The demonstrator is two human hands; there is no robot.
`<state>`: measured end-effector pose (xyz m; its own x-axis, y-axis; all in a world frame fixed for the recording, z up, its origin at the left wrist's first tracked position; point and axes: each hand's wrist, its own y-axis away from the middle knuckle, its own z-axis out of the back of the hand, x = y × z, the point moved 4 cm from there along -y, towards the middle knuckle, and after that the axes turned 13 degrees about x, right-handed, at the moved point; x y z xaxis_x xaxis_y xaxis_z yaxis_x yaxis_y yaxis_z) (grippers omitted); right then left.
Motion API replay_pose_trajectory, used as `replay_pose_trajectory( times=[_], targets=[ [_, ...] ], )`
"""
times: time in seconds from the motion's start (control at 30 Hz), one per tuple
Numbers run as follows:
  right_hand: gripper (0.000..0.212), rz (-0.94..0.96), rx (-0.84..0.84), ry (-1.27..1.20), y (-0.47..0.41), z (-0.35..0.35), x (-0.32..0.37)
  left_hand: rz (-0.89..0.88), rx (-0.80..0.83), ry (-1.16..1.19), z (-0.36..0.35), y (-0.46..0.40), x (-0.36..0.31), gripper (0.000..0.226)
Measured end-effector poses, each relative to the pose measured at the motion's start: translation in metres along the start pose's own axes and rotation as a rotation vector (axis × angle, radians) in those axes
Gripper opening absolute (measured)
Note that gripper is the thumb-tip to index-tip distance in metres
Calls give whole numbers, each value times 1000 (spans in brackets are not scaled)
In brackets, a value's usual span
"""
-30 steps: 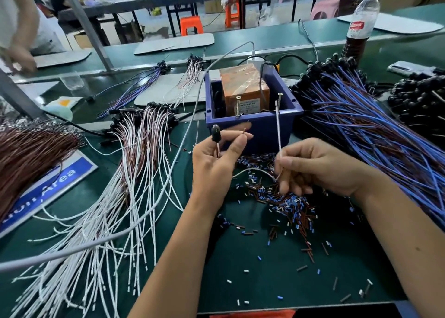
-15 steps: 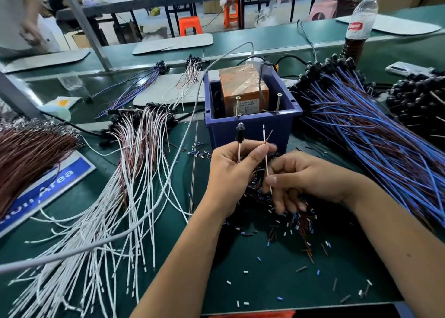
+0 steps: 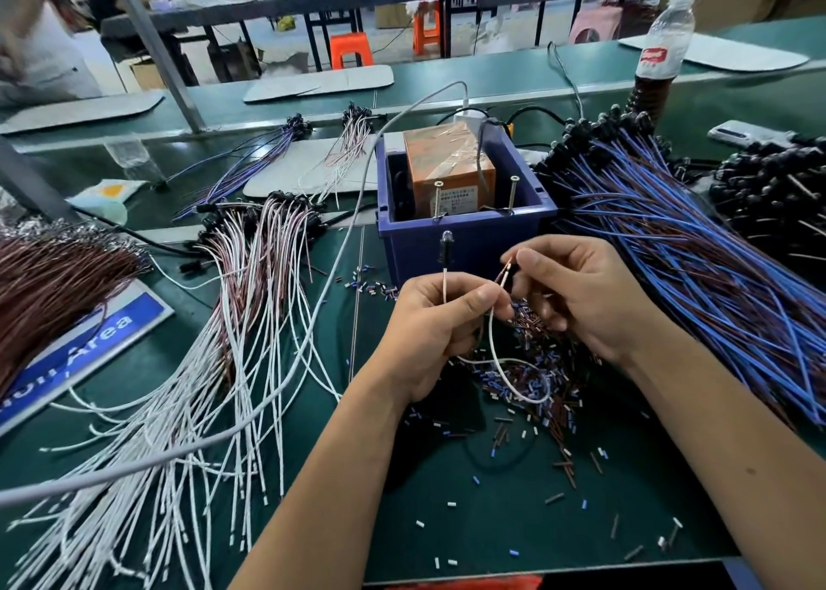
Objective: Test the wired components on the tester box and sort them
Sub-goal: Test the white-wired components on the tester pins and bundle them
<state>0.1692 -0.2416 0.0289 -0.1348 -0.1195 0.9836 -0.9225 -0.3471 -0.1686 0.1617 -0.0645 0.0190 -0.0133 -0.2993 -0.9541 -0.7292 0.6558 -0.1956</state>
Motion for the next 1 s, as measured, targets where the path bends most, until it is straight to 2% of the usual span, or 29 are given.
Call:
replay_pose_trajectory(
  times=[0.23,0.33,0.5,0.63,0.7,0.77,0.83,0.93,1.0],
  targets=[
    [11,8,53,38,1,1,2,33,15,33,-2,1,0,20],
    [14,19,65,91,1,-2,4,26,1,43,-1,1,0,18],
    [14,28,3,87,0,-7,1,-2,-23,55,0,-2,0,17],
    [16,60,-172,-32,-1,6,4,-25,-38,75,2,0,0,19],
    [12,47,-185,-25,0,8,4,-64,-91,60,4,0,-1,17],
    [18,11,-115,7,0,2,2,-116,-197,-1,6,1,-4,14],
    [28,-52,40,64,0,-9,0,-162,-294,-59,8,3,-7,13],
    [29,-97,272,170,4,-25,0,-188,-330,-37,8,4,-8,13],
    [24,-98,308,216,6,-30,1,-174,-328,-83,7,4,-8,13]
  ],
)
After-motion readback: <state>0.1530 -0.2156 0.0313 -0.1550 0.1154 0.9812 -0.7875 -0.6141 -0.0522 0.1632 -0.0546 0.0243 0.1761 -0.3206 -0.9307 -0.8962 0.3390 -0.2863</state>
